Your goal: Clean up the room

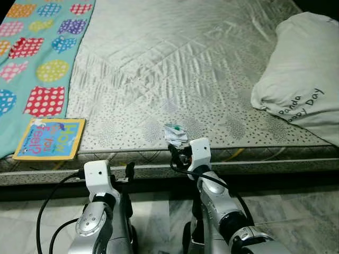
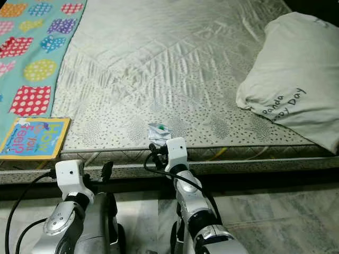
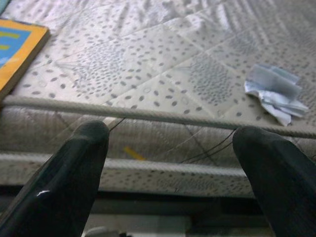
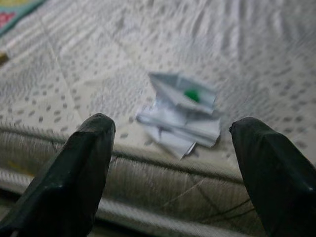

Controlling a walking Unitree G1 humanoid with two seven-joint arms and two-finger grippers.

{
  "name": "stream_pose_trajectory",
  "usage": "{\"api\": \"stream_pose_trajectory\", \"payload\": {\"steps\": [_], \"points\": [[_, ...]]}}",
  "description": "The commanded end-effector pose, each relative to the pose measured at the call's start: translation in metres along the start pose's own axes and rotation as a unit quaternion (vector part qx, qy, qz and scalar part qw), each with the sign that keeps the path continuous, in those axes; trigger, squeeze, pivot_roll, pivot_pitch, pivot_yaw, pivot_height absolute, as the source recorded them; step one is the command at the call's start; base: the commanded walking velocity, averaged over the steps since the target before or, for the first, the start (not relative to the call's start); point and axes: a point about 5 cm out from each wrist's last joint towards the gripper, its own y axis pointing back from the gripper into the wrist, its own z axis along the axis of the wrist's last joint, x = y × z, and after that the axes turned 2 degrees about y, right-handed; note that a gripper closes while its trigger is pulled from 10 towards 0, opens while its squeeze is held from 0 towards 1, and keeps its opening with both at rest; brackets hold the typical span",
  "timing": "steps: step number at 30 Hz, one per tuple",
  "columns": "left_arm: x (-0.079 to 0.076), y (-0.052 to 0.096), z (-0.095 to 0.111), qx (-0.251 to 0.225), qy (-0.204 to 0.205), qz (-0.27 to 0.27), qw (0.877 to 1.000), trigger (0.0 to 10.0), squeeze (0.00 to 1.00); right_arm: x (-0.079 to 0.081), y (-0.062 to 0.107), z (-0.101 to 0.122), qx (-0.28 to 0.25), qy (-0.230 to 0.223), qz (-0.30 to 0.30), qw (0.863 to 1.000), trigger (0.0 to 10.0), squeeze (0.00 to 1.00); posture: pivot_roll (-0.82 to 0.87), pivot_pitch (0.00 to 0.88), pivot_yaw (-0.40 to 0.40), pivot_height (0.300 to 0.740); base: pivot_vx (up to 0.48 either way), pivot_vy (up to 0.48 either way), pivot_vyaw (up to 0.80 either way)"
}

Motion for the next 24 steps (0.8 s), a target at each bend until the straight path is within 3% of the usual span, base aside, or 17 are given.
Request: {"api": "stream_pose_trajectory", "payload": {"steps": [1, 14, 24], "points": [[0.002, 0.0, -0.001, -0.002, -0.002, 0.008, 1.0, 10.0, 0.0, 0.001, 0.002, 0.002, -0.012, -0.007, 0.0, 1.0, 10.0, 0.0, 0.05, 0.135, -0.031, 0.577, 0.0, 0.0, 0.0], [0.003, -0.012, 0.005, -0.03, -0.008, 0.015, 0.999, 10.0, 0.0, 0.005, 0.002, 0.008, -0.028, -0.014, 0.011, 0.999, 10.0, 0.0, 0.05, 0.086, -0.029, 0.547, 0.0, 0.0, 0.0], [0.017, -0.013, 0.009, -0.051, -0.022, 0.079, 0.995, 10.0, 0.0, 0.015, -0.003, 0.019, -0.057, 0.011, 0.063, 0.996, 10.0, 0.0, 0.05, 0.081, -0.034, 0.547, 0.0, 0.0, 0.0]]}}
